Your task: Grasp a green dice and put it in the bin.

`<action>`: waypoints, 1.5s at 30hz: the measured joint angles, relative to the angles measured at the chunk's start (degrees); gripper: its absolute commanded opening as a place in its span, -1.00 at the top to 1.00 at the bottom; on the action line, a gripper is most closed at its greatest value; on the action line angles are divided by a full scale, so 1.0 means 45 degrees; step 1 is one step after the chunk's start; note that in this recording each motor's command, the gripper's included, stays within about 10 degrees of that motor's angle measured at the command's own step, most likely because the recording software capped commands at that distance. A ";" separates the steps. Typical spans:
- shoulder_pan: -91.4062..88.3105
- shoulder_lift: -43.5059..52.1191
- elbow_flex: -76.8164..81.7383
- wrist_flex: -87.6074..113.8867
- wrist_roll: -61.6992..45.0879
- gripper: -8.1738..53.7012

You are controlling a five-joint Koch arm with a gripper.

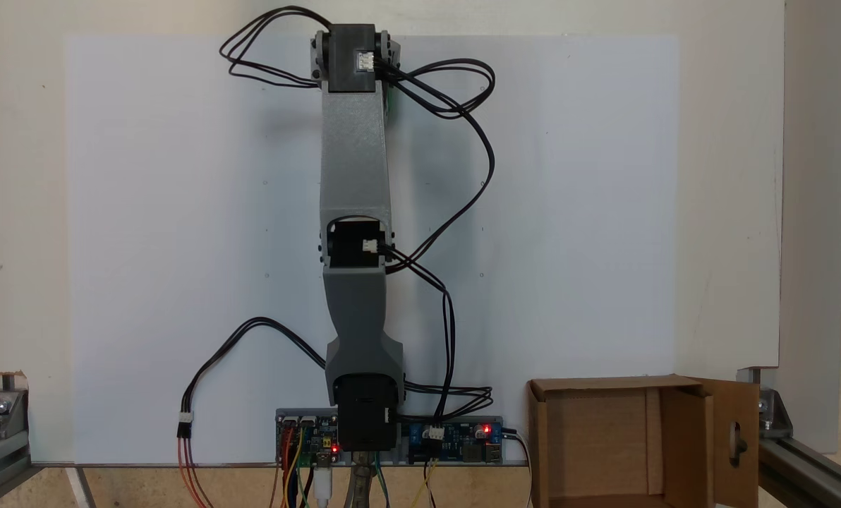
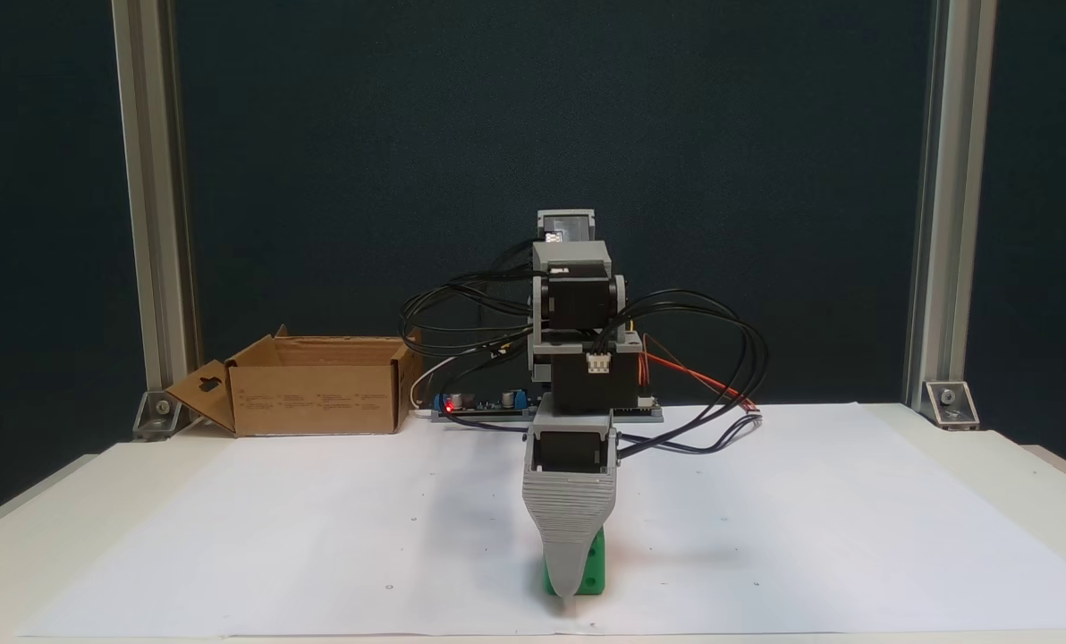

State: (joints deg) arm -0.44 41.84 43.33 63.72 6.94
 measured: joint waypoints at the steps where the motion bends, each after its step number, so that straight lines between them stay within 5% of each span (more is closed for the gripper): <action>1: 0.0020 0.0000 0.0039 0.0000 -0.0020 -0.60; 45: 0.0098 -0.0078 0.0195 -0.0762 -0.0176 -0.29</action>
State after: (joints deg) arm 0.00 41.48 44.21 60.29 6.15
